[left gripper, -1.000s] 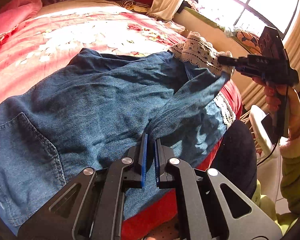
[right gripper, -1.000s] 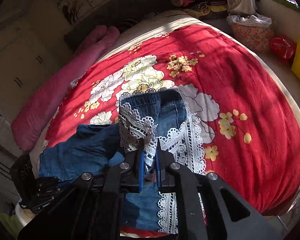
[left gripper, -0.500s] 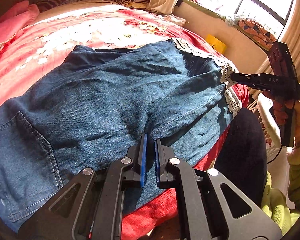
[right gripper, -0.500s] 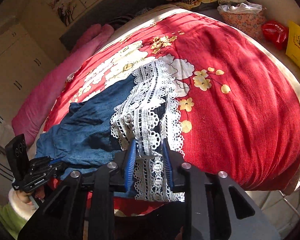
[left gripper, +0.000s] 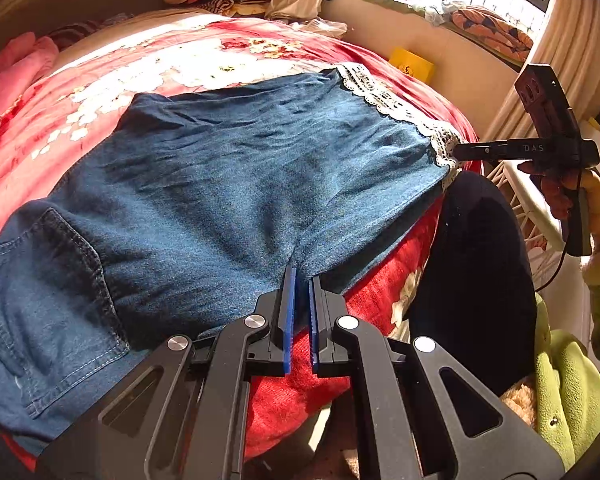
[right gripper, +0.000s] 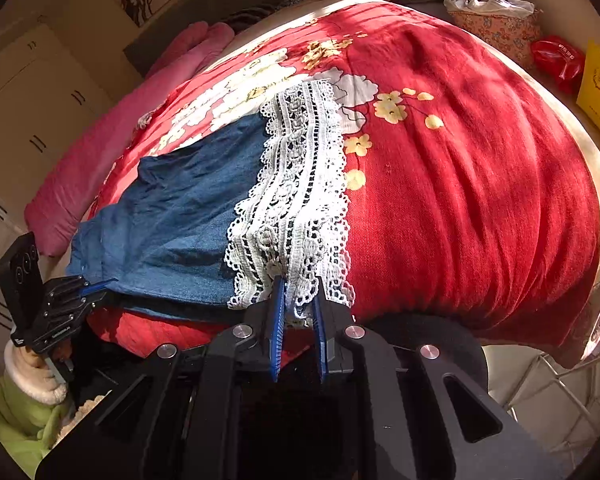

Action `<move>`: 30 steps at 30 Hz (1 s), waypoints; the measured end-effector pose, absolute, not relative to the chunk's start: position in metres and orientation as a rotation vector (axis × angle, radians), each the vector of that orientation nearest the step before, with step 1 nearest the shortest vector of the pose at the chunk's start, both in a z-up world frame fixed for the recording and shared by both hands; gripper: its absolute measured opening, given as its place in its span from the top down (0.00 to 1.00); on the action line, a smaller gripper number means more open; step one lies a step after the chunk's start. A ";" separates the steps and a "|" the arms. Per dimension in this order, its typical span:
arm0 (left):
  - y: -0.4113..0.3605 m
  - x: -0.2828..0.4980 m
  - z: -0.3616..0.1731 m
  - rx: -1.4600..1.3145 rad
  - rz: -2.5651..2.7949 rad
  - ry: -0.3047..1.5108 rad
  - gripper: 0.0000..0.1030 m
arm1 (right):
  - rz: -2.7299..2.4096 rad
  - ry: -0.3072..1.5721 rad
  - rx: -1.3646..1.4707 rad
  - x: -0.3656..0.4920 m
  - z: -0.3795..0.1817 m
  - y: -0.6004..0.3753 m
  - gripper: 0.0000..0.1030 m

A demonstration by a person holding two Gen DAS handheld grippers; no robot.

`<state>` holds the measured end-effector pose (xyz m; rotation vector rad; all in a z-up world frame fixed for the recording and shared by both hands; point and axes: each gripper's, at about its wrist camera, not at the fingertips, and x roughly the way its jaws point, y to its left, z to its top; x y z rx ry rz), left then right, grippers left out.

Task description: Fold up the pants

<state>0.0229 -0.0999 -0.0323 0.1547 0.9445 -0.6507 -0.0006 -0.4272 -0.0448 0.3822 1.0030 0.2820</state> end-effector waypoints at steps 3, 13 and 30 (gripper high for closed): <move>-0.101 0.024 -0.036 0.165 -0.659 0.951 0.98 | 0.269 1.026 0.391 -0.002 -0.054 -0.429 0.88; -0.089 0.015 -0.034 0.077 -0.694 0.957 0.73 | 0.191 1.006 0.420 -0.010 -0.046 -0.439 0.54; 0.103 0.001 0.002 -0.256 -0.074 0.830 0.41 | 0.145 0.987 0.392 0.022 -0.039 -0.430 0.32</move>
